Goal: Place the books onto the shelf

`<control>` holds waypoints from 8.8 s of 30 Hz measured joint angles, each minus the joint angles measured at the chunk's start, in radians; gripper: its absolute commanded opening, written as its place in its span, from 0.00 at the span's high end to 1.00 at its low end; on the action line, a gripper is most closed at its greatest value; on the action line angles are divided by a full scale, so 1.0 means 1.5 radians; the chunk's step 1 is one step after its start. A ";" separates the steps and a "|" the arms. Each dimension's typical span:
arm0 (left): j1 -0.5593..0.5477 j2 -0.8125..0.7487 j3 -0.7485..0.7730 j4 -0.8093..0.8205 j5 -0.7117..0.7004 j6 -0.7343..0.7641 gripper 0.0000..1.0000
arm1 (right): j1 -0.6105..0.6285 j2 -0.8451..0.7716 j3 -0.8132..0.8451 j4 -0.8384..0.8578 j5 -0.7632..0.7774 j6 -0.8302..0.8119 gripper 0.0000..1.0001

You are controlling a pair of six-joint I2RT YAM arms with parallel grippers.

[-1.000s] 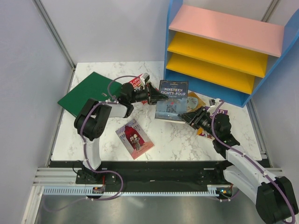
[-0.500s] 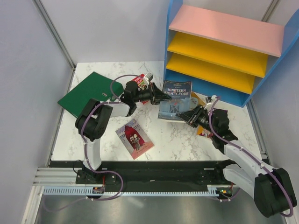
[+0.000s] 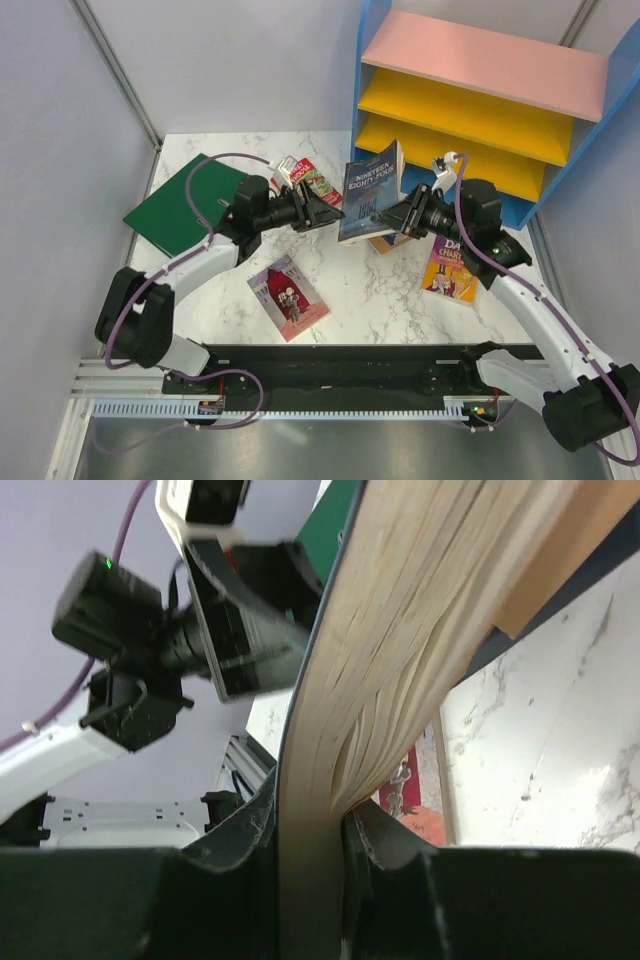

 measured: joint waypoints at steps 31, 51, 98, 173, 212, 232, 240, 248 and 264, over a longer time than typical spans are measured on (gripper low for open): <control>-0.142 -0.318 -0.356 -0.121 -0.109 0.057 0.00 | -0.282 0.479 0.786 -0.180 -0.057 -0.059 1.00; -0.184 -0.328 -0.380 -0.144 -0.154 0.057 0.00 | -0.387 0.714 0.989 -0.058 -0.157 0.198 0.96; -0.190 -0.286 -0.386 -0.140 -0.164 0.056 0.00 | -0.429 0.511 0.800 -0.202 -0.217 0.033 0.02; -0.280 0.479 0.441 -0.279 -0.079 0.026 0.01 | -0.376 0.116 -0.161 -0.259 0.329 -0.181 0.30; -0.160 0.334 0.073 0.056 -0.038 -0.035 0.04 | -0.371 0.025 -0.185 -0.130 -0.054 -0.140 1.00; -0.167 0.380 0.033 0.249 0.005 -0.158 0.16 | -0.065 0.081 -0.189 0.034 -0.082 -0.034 0.90; -0.190 0.408 -0.010 0.317 0.026 -0.209 0.25 | -0.040 0.110 -0.188 0.002 -0.062 -0.040 0.34; -0.209 0.415 -0.010 0.334 0.035 -0.219 0.25 | -0.038 0.007 -0.174 -0.211 0.106 -0.081 0.25; -0.232 0.416 -0.014 0.330 0.067 -0.219 0.28 | -0.038 -0.187 -0.251 -0.478 0.279 0.006 0.18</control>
